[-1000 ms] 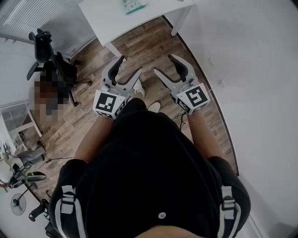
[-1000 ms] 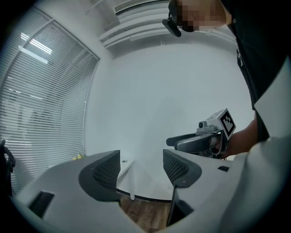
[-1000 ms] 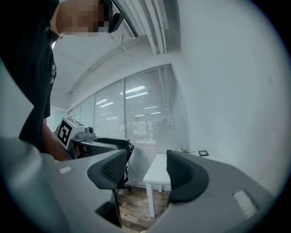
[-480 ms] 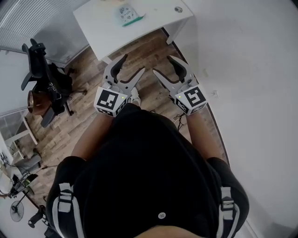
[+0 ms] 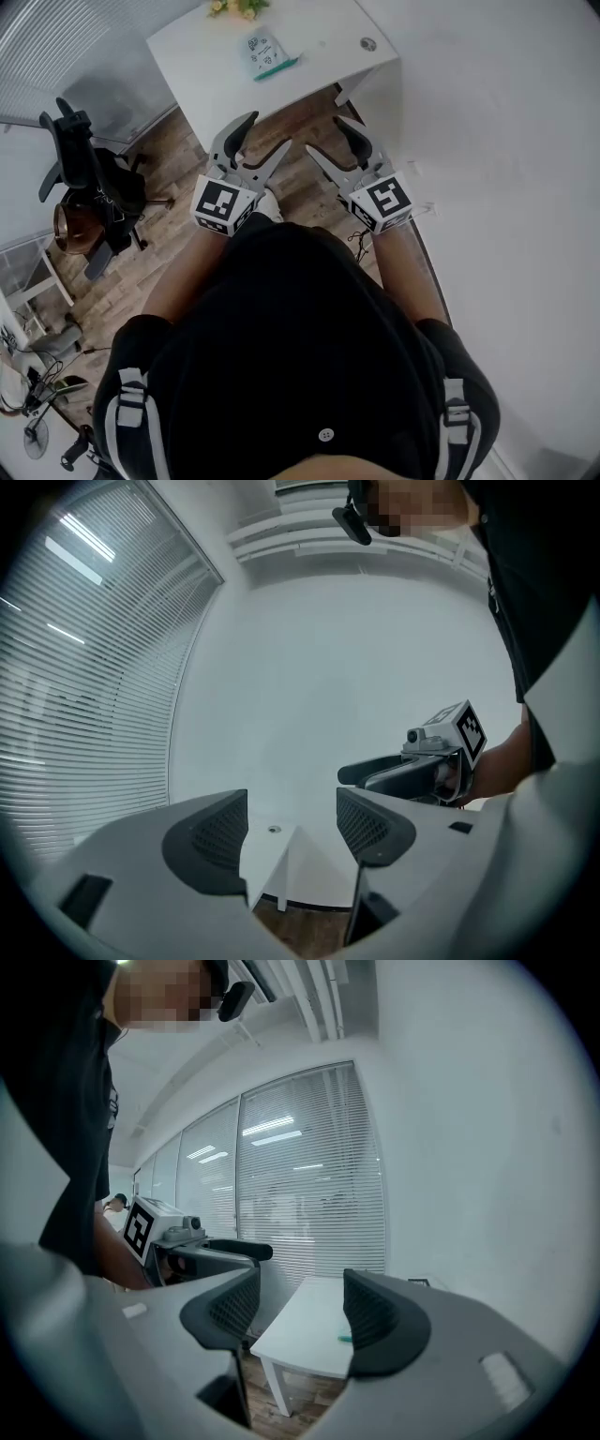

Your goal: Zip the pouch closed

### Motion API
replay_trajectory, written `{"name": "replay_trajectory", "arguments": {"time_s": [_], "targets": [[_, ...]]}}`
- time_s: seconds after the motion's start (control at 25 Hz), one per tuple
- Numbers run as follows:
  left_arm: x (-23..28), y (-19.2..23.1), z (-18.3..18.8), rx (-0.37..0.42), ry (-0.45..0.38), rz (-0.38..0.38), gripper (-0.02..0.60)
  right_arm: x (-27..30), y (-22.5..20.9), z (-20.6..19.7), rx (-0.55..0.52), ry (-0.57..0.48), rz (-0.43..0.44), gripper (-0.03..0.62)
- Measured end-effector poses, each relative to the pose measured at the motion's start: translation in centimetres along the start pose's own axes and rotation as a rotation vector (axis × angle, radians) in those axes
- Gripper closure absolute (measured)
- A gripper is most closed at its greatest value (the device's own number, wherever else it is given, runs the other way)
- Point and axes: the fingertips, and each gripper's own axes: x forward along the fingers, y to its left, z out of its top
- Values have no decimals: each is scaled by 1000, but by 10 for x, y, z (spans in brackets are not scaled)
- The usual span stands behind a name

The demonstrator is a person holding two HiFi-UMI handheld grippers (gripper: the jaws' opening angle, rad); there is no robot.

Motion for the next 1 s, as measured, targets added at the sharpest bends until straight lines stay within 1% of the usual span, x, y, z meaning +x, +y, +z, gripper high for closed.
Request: {"name": "replay_trajectory", "arguments": {"time_s": [0.24,0.4,0.56,0.8,1.0], "targets": [[15,42,-4,-10,6,-14,293,39,-15,1,-3,16,-12,310],[20,64,-7,-25,13,2,295,58,-22,0,7,27,-4,310],[31,79,-11,-31,28,23,294,73,-38,-2,12,33,9,310],[57,99,-15,-41,50,83,295,96,-72,-5,18,36,61,310],[98,112,-10,-53,58,158,295,112,-120,-7,11,43,137,310]]}}
